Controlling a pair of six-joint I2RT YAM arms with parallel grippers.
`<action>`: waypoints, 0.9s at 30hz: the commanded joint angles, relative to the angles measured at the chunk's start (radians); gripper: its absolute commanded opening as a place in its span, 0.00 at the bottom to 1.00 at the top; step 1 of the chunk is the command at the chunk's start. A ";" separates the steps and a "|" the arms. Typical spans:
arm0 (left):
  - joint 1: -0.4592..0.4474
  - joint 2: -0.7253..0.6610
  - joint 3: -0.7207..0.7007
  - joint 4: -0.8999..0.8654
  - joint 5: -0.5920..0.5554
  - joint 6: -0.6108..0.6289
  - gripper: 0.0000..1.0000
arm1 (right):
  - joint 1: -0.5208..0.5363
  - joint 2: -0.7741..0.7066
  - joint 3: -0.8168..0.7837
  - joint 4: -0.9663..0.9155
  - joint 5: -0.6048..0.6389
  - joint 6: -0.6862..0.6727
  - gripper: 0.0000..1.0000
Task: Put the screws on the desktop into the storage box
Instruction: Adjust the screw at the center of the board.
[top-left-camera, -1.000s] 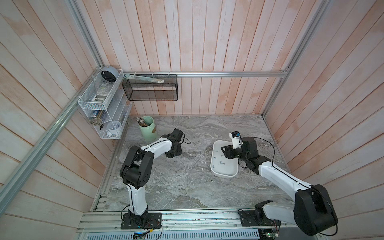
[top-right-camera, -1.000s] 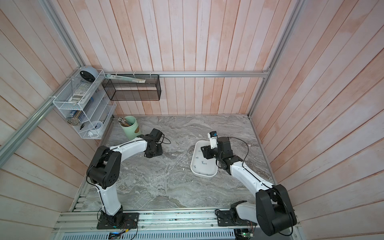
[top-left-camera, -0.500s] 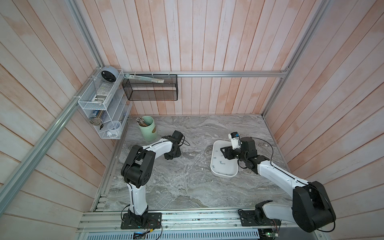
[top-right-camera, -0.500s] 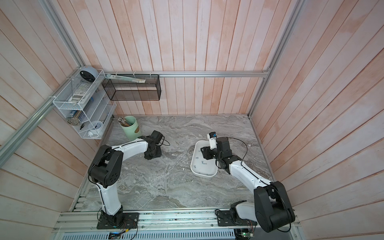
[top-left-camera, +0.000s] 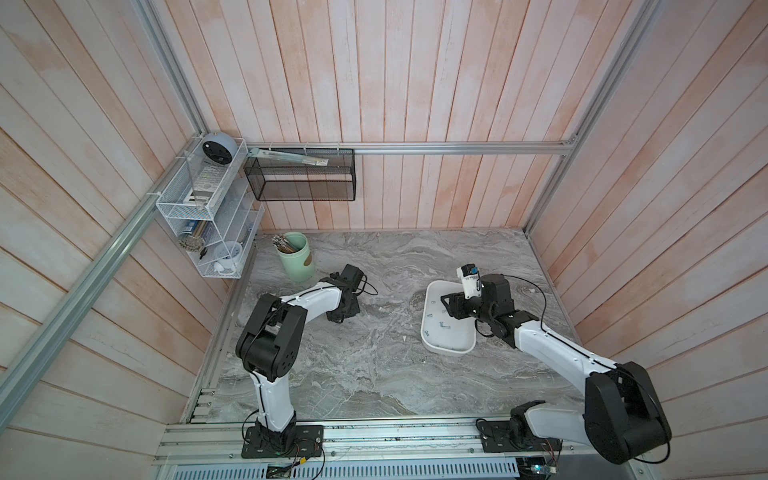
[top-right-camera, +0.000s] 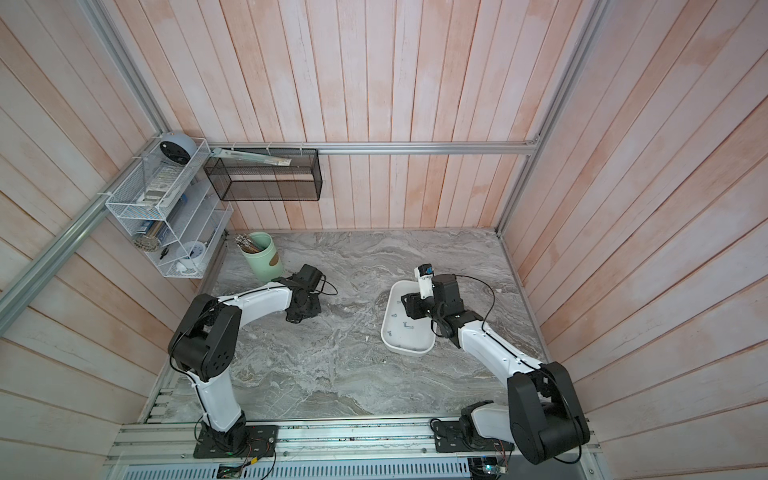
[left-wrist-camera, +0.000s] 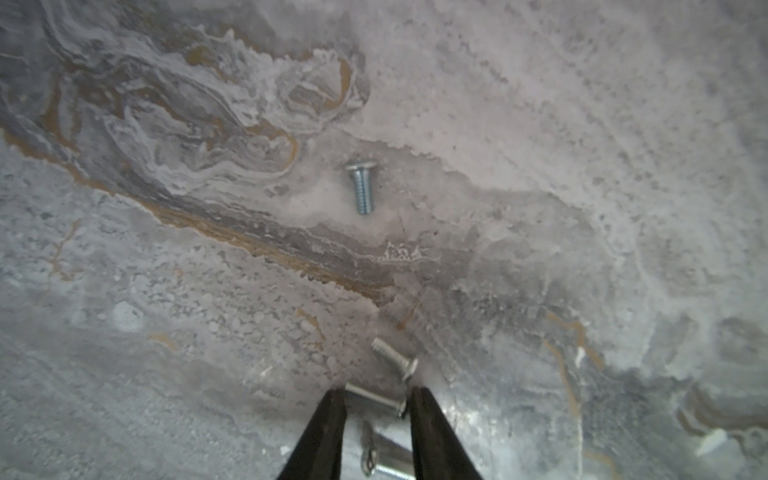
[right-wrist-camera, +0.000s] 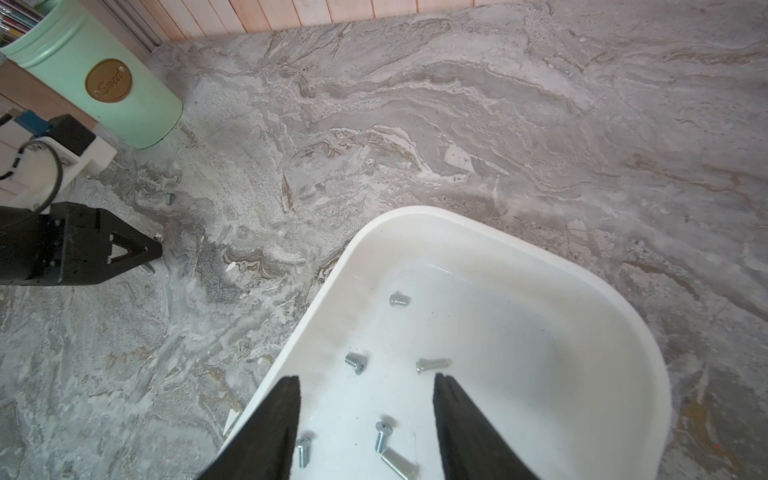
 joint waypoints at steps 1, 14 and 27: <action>0.000 0.013 -0.051 -0.073 0.062 -0.002 0.33 | 0.007 0.005 0.019 -0.005 -0.008 0.008 0.57; -0.031 -0.098 -0.141 -0.105 0.072 0.005 0.38 | 0.008 0.020 0.020 0.003 -0.010 0.017 0.58; -0.091 -0.070 -0.121 -0.074 0.134 0.044 0.37 | 0.007 0.012 0.021 -0.008 -0.005 0.019 0.58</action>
